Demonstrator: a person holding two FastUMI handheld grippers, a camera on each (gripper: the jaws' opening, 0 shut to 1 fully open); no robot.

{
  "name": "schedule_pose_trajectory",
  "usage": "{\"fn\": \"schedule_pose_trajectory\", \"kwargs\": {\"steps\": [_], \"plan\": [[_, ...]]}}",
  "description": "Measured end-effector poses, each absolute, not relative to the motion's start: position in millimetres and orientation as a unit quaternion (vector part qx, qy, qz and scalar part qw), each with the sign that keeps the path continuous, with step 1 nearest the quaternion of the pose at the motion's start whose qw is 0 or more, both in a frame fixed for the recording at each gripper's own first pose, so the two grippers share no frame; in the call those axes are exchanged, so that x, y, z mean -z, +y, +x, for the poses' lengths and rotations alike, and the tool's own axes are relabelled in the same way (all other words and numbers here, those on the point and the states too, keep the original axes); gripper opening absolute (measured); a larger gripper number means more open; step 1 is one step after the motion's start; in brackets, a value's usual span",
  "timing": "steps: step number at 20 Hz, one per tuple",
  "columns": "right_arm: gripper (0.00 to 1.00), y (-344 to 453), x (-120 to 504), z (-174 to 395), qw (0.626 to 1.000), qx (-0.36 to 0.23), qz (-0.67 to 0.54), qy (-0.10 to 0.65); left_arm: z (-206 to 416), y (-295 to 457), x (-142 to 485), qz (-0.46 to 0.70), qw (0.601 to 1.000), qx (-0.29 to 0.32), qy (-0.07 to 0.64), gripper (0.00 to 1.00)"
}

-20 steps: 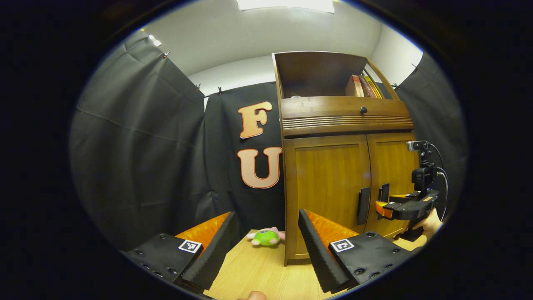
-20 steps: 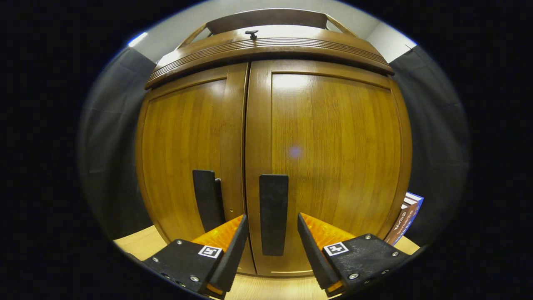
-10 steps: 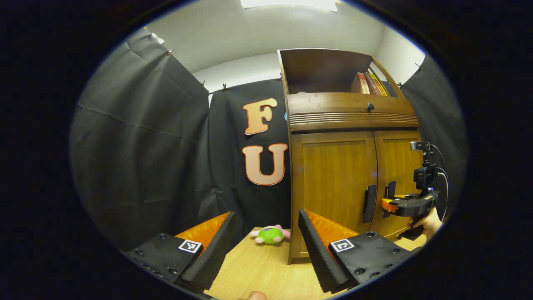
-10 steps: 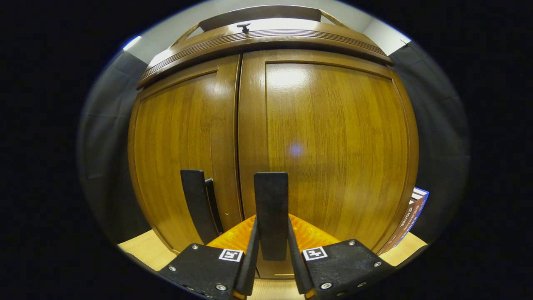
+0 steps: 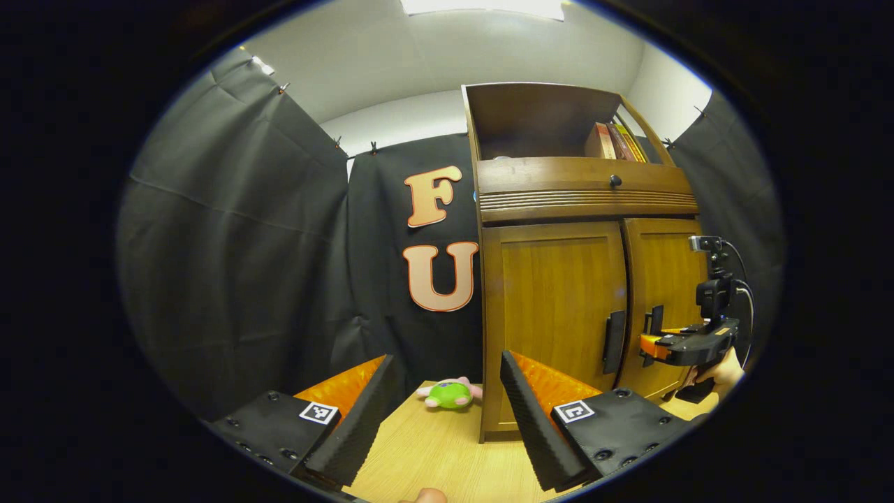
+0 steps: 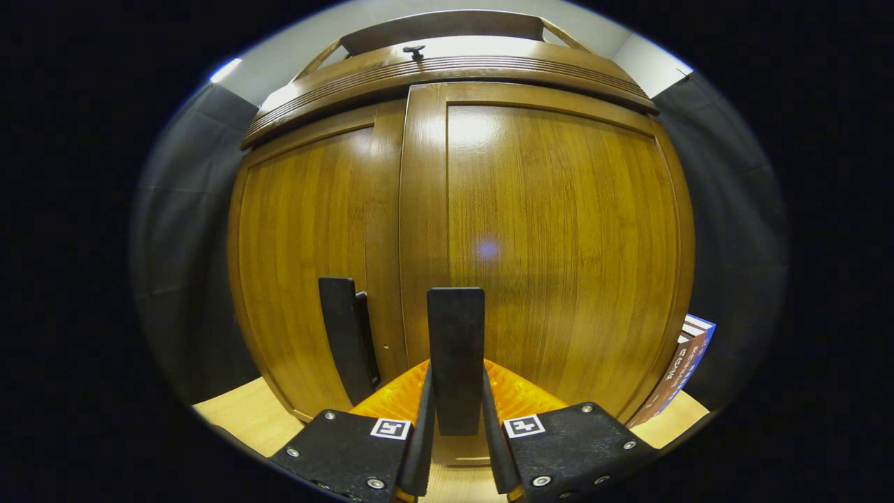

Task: Open the right door of the double-door shoe cabinet with the right hand, and open the left door with the left hand.

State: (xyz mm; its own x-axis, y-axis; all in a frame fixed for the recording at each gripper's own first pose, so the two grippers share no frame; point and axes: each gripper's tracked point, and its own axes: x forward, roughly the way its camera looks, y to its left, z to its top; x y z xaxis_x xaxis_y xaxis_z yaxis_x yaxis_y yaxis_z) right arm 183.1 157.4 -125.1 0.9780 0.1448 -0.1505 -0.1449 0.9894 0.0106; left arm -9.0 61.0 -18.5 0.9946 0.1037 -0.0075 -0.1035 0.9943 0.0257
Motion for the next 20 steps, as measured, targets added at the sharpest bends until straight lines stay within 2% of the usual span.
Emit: {"fn": "schedule_pose_trajectory", "kwargs": {"steps": [20], "plan": [[0.31,111,109,85,0.991,-0.111,0.001,0.077,-25,30,10,0.01,1.0,-0.027,0.004,0.96]]}}
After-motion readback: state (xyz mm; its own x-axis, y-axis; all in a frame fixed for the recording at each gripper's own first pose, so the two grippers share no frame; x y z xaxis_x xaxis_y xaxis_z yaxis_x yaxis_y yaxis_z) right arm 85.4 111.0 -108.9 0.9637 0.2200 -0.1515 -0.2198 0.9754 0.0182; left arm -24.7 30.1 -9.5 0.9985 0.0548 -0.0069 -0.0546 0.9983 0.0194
